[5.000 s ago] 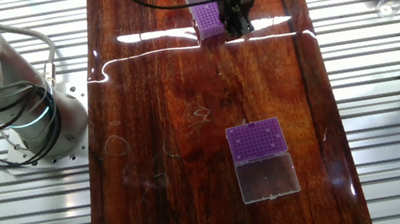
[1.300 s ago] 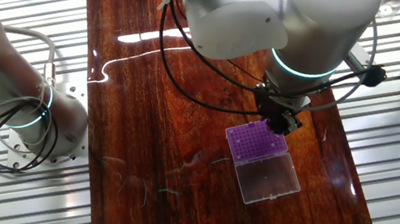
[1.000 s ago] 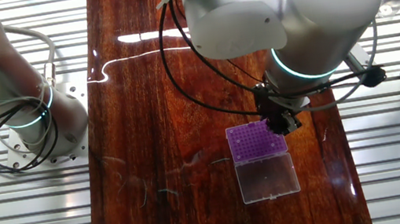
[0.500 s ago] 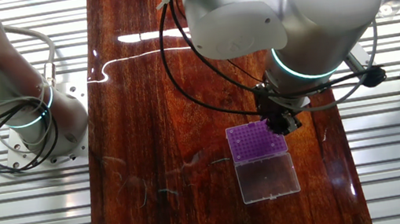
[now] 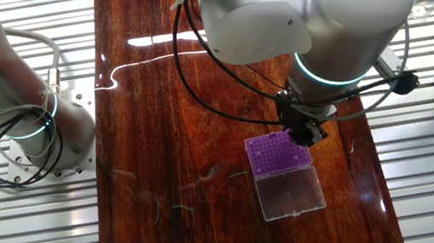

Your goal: Transfer all small pipette tips from one holder to another

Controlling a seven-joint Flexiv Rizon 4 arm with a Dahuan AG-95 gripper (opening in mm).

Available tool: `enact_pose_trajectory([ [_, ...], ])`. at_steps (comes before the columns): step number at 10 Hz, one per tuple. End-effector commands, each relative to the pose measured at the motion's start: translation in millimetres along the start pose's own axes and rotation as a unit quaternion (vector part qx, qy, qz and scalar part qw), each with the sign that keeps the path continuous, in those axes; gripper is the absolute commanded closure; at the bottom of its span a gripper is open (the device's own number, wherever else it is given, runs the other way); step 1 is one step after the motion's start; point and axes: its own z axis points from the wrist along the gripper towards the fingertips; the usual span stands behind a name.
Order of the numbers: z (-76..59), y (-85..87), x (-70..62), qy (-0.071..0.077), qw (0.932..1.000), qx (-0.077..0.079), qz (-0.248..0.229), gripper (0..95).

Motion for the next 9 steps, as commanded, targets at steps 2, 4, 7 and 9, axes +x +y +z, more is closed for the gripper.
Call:
enact_pose_trajectory([
  [2,-0.2,0.0,0.2,-0.003,0.9998,0.004,-0.017,76.0],
  [4,-0.2,0.0,0.2,-0.003,0.9998,0.004,-0.017,76.0],
  [7,-0.8,0.1,0.3,-0.003,0.9998,0.004,-0.018,76.0],
  [9,-1.1,0.1,0.3,-0.003,0.9998,0.004,-0.018,76.0],
])
